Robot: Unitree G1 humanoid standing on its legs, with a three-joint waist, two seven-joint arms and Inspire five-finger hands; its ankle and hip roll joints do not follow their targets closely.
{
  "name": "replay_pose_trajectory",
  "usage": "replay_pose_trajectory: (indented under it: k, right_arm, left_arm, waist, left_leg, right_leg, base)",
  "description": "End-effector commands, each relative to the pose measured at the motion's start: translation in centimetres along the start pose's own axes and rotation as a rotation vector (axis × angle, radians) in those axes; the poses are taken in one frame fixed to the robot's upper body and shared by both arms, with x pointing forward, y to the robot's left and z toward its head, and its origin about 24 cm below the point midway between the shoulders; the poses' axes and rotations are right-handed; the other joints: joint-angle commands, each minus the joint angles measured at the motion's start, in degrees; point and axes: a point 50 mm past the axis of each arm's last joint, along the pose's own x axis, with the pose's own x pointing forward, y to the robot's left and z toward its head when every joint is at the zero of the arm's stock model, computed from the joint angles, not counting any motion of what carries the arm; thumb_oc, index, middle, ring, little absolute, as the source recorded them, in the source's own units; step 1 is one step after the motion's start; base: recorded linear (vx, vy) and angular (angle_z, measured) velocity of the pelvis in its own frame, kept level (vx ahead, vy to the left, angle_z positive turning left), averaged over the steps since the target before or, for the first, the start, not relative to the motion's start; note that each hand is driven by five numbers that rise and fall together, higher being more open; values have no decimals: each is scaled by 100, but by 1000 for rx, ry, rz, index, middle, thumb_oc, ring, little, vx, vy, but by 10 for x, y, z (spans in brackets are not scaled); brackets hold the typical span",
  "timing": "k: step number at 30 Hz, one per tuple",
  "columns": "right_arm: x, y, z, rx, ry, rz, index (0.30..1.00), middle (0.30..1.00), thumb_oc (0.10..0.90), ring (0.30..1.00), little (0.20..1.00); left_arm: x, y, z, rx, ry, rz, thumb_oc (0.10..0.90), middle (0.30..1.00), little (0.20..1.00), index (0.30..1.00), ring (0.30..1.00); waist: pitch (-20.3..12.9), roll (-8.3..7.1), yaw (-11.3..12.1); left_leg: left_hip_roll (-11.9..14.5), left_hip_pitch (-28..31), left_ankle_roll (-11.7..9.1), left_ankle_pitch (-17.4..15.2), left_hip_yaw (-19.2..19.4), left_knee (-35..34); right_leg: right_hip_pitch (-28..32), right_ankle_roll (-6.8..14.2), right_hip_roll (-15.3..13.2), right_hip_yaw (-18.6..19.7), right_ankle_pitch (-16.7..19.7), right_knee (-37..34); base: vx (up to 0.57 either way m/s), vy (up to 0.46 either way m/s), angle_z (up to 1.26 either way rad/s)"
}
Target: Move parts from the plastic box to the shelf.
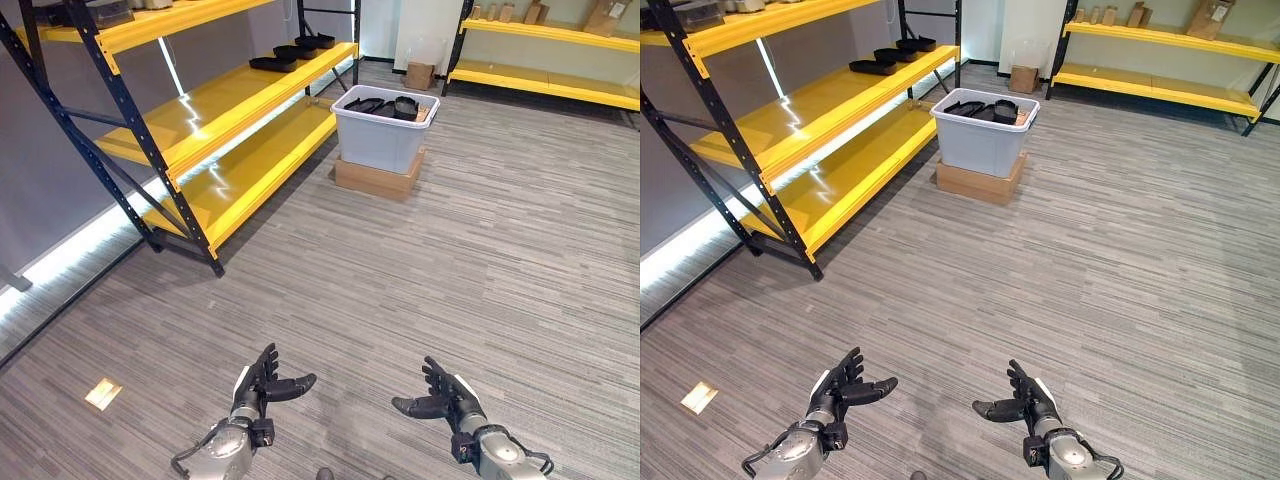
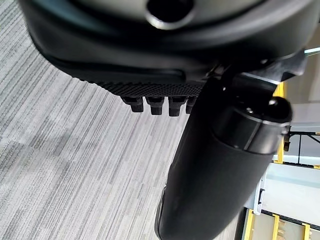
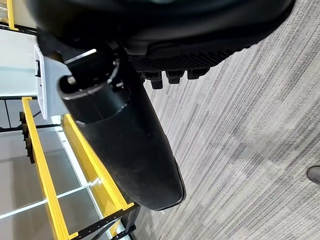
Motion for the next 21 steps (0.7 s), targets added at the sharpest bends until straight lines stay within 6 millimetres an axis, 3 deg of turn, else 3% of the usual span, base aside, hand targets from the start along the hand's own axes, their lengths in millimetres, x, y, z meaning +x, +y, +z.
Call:
replay_pose_trajectory:
  k: [1,21]
  right_arm:
    - [9,6,55,-69,-244,48,1000,1000,900,1000,1000]
    - [9,8,51,-59,-228,49,1000,1000,900,1000,1000]
  left_arm:
    - [15,-9,44,-15,-200,-41,900,1000,1000,1000,1000]
    - [15,-11,41,-16,-183,-48,900,1000,1000,1000,1000]
  waist:
    - [-115,-78,22]
    - [-127,-72,28]
  left_leg:
    - [741,104,-677,-181,44,-43]
    - [737,99,-670,-187,18,-43]
  right_leg:
    - [-79,350,-503,-164,256,48]
    - [-52,349,-505,-187,250,29]
  base:
    - [0,0,0]
    - [0,0,0]
